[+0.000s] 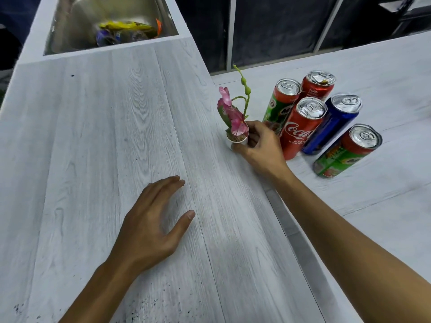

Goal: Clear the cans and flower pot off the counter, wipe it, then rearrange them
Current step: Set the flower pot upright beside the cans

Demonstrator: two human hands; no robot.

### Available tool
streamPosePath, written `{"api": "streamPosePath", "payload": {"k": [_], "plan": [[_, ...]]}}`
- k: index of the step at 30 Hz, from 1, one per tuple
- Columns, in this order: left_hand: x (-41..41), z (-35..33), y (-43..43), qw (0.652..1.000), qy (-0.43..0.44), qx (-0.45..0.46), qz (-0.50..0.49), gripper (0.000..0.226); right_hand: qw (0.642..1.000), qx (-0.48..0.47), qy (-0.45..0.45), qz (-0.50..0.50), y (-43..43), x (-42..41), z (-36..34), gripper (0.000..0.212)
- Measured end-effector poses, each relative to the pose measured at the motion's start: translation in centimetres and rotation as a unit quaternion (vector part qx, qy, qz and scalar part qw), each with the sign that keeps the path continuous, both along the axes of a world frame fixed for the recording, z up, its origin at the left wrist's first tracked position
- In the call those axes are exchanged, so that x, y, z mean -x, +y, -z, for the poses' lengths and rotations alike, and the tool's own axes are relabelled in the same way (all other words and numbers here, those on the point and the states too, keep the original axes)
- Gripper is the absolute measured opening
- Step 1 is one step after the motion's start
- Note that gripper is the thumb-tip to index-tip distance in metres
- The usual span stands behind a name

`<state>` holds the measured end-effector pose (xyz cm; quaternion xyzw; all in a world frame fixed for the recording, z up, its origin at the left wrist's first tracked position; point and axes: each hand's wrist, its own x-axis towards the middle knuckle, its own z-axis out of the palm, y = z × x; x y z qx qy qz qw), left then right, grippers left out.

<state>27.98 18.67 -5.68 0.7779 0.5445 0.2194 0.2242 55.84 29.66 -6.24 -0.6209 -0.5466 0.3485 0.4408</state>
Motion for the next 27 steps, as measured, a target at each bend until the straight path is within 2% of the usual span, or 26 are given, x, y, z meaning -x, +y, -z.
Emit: {"api": "streamPosePath", "payload": {"k": [11, 17, 21, 27], "plan": [[0.1, 0.1, -0.1, 1.000, 0.002, 0.002, 0.009, 0.067, 0.998, 0.025, -0.051, 0.006, 0.1, 0.4, -0.3, 0.031], [0.1, 0.3, -0.1, 1.000, 0.003, 0.009, 0.009, 0.067, 0.997, 0.038, -0.053, 0.031, -1.2, 0.6, -0.3, 0.055], [0.1, -0.1, 0.2, 1.000, 0.013, 0.022, 0.015, 0.069, 0.986, 0.049, -0.155, 0.039, -3.3, 0.6, -0.6, 0.064], [-0.3, -0.4, 1.0, 0.998, 0.032, 0.021, 0.040, 0.071, 0.962, 0.052, -0.268, 0.024, -6.5, 0.3, -0.9, 0.062]]}}
